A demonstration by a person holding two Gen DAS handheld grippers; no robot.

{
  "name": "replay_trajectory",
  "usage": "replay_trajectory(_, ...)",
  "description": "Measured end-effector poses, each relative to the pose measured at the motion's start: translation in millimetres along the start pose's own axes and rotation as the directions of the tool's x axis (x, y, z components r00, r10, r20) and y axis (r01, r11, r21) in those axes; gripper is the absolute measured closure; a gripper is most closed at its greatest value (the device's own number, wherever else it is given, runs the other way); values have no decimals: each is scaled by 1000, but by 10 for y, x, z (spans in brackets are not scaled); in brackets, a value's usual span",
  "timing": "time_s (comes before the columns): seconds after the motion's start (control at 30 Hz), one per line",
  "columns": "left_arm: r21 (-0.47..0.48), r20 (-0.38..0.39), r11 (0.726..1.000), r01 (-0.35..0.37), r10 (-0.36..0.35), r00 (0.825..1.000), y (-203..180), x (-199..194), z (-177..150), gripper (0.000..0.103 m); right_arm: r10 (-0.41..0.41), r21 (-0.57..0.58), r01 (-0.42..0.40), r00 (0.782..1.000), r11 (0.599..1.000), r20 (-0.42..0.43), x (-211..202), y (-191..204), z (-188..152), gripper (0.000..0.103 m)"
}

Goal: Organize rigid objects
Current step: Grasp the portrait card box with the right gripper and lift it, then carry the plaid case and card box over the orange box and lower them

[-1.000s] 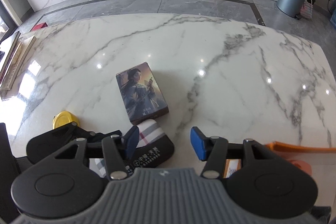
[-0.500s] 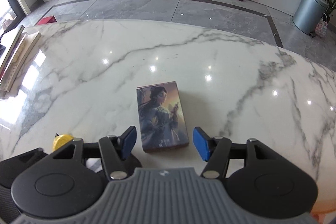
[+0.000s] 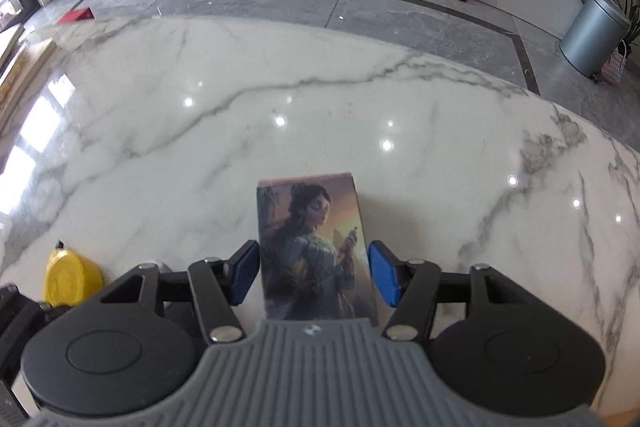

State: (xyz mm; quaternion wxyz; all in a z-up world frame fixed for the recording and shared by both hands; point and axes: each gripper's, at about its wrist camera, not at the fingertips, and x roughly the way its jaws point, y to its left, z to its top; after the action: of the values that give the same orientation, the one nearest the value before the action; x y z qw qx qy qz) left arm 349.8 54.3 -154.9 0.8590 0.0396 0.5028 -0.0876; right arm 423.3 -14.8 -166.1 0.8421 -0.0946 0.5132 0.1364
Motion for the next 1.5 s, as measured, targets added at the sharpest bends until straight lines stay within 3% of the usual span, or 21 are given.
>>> replay_trajectory(0.27, 43, 48, 999, 3, -5, 999, -53, 34, -54, 18, 2, 89, -2, 1000, 996, -2, -225, -131, -285, 45)
replay_trajectory(0.33, 49, 48, 999, 5, -7, 999, -58, 28, -64, 20, -12, 96, 11, 1000, 995, 10, -336, -155, -341, 45)
replay_trajectory(0.37, 48, 49, 999, 6, -9, 999, -53, 14, -72, 25, -14, 102, 13, 1000, 995, 15, -400, -172, -364, 45)
replay_trajectory(0.53, 21, 80, 1000, 21, -23, 997, -1, 12, -137, 26, -1, 126, -8, 998, 992, 66, -863, -201, -481, 45)
replay_trajectory(0.67, -107, 106, 990, 88, -77, 991, 124, -103, -214, 26, 41, 140, -57, 993, 989, 110, -1277, -202, -666, 45)
replay_trajectory(0.8, -182, 167, 979, 92, -61, 984, 181, -397, -291, 26, 91, 155, -114, 984, 981, 150, -1630, -261, -927, 45)
replay_trajectory(0.97, -323, 182, 920, 221, -169, 969, 158, -938, -529, 26, 142, 188, -179, 971, 966, 194, -1950, -416, -1270, 45)
replay_trajectory(1.03, -325, 210, 908, 264, -203, 956, 47, -1220, -581, 26, 162, 196, -206, 962, 959, 217, -2090, -474, -1415, 45)
replay_trajectory(1.23, -217, 277, 918, 333, -269, 922, -527, -1944, -455, 26, 169, 271, -263, 930, 926, 326, -2535, -885, -1857, 45)
replay_trajectory(1.37, -138, 274, 901, 412, -365, 890, -1065, -2132, -320, 26, 94, 365, -243, 920, 899, 381, -2772, -1377, -2169, 45)
replay_trajectory(1.5, -95, 205, 880, 466, -441, 874, -1665, -2012, -196, 26, 11, 461, -204, 922, 864, 387, -2874, -1887, -2497, 45)
